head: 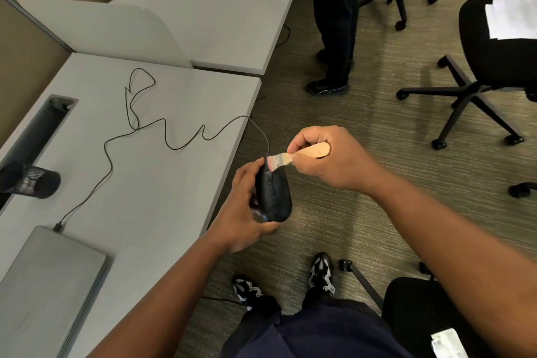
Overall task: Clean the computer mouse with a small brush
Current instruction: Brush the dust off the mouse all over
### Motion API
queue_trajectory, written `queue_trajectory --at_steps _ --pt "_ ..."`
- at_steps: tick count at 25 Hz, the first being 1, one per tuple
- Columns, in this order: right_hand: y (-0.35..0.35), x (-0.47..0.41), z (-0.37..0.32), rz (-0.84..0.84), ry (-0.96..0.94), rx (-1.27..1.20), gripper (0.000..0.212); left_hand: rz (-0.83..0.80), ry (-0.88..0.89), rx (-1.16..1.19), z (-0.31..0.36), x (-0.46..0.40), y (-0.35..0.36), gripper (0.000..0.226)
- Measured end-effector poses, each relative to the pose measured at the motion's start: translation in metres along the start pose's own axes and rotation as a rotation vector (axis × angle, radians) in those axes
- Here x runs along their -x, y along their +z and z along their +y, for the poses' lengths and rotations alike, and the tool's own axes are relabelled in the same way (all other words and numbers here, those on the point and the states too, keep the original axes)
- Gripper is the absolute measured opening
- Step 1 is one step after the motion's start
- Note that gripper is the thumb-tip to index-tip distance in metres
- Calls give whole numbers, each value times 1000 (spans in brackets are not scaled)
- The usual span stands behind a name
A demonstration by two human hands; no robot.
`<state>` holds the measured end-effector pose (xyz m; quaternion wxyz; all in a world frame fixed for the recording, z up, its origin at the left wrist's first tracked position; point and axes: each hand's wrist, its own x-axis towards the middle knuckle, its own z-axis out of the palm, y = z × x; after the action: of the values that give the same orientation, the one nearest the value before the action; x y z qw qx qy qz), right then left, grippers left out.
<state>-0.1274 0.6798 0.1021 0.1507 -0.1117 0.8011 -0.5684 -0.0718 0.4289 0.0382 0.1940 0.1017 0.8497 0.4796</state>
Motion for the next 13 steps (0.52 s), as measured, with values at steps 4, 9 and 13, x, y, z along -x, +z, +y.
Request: queue_trajectory --at_steps 4,9,13 --pt "6 0 8 92 -8 -16 12 10 9 35 2 0 -1 129" --pt "15 3 11 245 -72 10 10 10 31 38 9 -5 -1 130" --pt "8 3 9 303 -34 -196 9 -12 17 23 6 -6 -2 133"
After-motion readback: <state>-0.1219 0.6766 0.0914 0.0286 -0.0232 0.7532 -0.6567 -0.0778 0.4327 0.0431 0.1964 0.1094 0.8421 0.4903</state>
